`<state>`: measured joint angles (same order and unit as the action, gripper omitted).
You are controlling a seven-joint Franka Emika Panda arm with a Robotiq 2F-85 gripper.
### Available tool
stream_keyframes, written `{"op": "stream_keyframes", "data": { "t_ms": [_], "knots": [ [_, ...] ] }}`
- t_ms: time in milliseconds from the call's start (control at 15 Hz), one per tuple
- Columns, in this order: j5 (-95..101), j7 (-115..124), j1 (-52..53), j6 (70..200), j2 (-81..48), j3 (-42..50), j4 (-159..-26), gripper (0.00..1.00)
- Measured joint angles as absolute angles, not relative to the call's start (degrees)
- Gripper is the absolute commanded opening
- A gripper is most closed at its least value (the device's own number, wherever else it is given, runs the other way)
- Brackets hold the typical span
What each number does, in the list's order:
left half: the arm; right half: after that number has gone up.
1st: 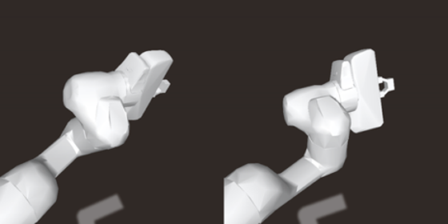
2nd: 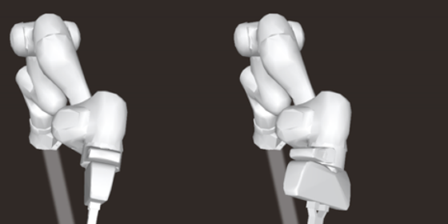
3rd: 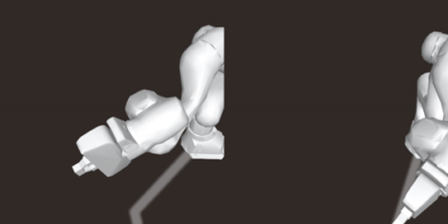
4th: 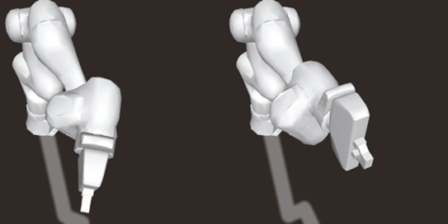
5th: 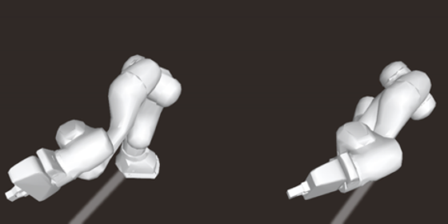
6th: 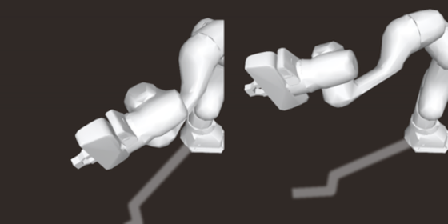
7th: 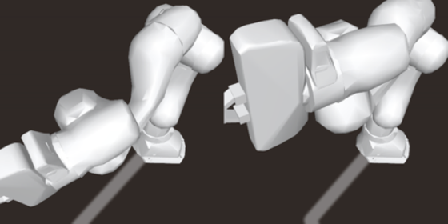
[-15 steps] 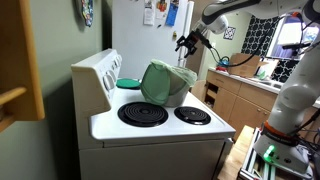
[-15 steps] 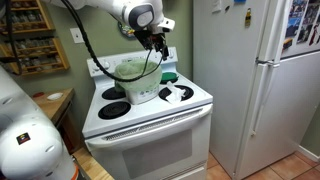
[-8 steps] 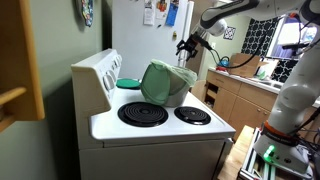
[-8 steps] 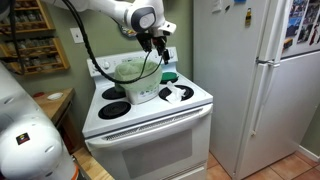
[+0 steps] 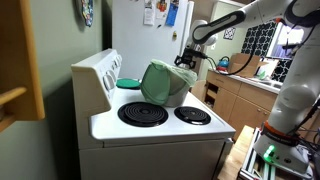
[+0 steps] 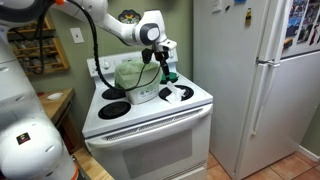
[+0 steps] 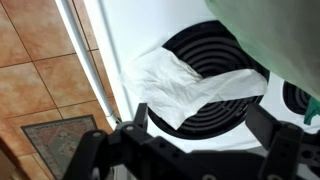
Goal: Open the lid to the bin and place the paper towel into it
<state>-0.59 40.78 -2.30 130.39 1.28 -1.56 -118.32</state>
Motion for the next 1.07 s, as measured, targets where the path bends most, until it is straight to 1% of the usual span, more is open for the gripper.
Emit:
{"op": "stream_keyframes", "data": {
  "t_ms": [200, 667, 933, 1000, 1067],
  "knots": [
    [-0.8, 40.2, -2.3, 132.3, -1.2, -1.3, -118.4, 1.00],
    [-0.9, 39.6, -2.2, 146.1, -7.9, -0.3, -119.0, 1.00],
    [-1.4, 38.2, -2.2, 149.7, -12.9, 0.8, -117.8, 1.00],
    [-1.6, 37.9, -2.2, 150.0, -14.0, 0.9, -117.3, 0.98],
    [-2.0, 37.5, -2.2, 150.3, -15.1, 1.0, -116.9, 0.82]
  ]
}}
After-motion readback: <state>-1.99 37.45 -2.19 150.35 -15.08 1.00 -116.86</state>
